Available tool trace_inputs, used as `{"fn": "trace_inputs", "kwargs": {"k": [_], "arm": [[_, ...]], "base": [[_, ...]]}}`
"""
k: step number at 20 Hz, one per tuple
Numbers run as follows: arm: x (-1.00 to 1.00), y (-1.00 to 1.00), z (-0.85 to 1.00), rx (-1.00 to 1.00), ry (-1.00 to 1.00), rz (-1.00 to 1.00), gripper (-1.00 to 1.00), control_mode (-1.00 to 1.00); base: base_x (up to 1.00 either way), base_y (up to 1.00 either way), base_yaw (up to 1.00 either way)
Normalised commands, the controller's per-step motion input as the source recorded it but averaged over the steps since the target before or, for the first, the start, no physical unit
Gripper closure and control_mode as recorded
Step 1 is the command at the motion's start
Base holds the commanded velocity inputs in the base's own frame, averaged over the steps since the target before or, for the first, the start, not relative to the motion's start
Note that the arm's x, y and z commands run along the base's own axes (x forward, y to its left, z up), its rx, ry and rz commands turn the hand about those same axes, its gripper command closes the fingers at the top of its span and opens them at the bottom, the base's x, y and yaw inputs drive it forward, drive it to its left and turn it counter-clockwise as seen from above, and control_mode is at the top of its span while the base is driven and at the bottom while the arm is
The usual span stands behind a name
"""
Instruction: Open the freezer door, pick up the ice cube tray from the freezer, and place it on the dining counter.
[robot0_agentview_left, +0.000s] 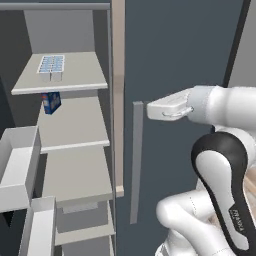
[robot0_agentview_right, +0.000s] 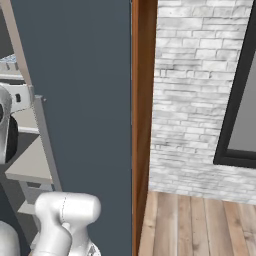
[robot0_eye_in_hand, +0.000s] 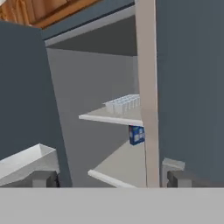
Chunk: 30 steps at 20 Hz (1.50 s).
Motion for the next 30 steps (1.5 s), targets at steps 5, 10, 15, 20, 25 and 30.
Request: {"fn": "trace_inputs", "kwargs": {"k": [5,10,15,20,25,30], "arm": [[-0.11,-0.67,-0.01,-0.19,0.11,-0.22,-1.0,-1.0],[-0.09,-0.52,0.0,-0.22,0.17,-0.28,-1.0,-1.0],[-0.23,-0.44,-0.01,-0.09,0.2,-0.22,-1.0,-1.0],[-0.77,-0.23,-0.07,0.03,0.11,-0.2,-1.0,-1.0],[-0.38,-0.08,-0.45,0.0,0.0,-0.14,-1.0,-1.0],[0.0,-0.46,-0.38,0.0,0.0,-0.02,-1.0,-1.0]], "base": [[0.0,0.0,0.0],[0.0,0.0,0.0],[0.0,0.0,0.0],[0.0,0.0,0.0],[0.0,0.0,0.0],[0.0,0.0,0.0]]}}
